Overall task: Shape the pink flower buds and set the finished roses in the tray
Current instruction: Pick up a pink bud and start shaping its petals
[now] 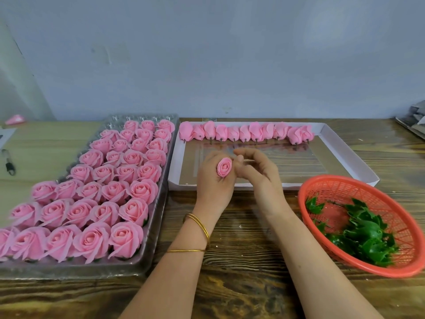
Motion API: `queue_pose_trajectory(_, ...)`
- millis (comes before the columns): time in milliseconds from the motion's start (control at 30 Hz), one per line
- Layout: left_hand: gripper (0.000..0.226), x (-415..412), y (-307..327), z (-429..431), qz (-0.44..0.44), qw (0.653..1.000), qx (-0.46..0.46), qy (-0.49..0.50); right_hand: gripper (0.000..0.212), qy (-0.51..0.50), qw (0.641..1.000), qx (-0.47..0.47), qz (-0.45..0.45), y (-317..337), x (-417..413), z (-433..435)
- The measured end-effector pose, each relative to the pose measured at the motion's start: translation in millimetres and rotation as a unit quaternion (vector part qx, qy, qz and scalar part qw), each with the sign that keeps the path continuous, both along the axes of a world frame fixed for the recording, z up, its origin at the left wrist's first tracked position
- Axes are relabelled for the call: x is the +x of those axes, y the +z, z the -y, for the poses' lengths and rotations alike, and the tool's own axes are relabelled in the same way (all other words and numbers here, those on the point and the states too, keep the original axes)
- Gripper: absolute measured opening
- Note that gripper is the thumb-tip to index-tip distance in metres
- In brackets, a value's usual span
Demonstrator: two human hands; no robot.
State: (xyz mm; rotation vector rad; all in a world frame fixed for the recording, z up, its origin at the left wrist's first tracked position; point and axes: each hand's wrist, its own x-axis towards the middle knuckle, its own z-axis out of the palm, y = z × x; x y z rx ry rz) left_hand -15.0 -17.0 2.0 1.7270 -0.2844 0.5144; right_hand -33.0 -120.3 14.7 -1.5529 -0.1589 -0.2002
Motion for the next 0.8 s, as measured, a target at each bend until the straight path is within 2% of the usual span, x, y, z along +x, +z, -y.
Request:
queue_pose_trajectory(200, 0.030, -6.9, 0.3, 2.5, 0.002, 1.000, 0.014, 0.006, 0.026, -0.011, 0.998, -0.052, 0.013, -0.7, -0.9, -6.3)
queue_pose_trajectory(333, 0.037, -9.6, 2.8, 4.4, -0.006, 1.000, 0.010, 0.006, 0.023, -0.013, 0.998, -0.054, 0.004, -3.5, 1.2, -6.0)
queue_pose_trajectory(600, 0.026, -9.4, 1.9, 3.0, -0.028, 1.000, 0.003, -0.002, 0.024, -0.012, 0.998, -0.062, 0.002, -3.2, 0.5, -5.9)
queue_pose_trajectory(800, 0.029, -6.9, -2.1, 2.9, -0.025, 0.999, 0.029, 0.001, 0.022, -0.012, 0.997, -0.073, 0.007, -2.7, 0.1, -5.2)
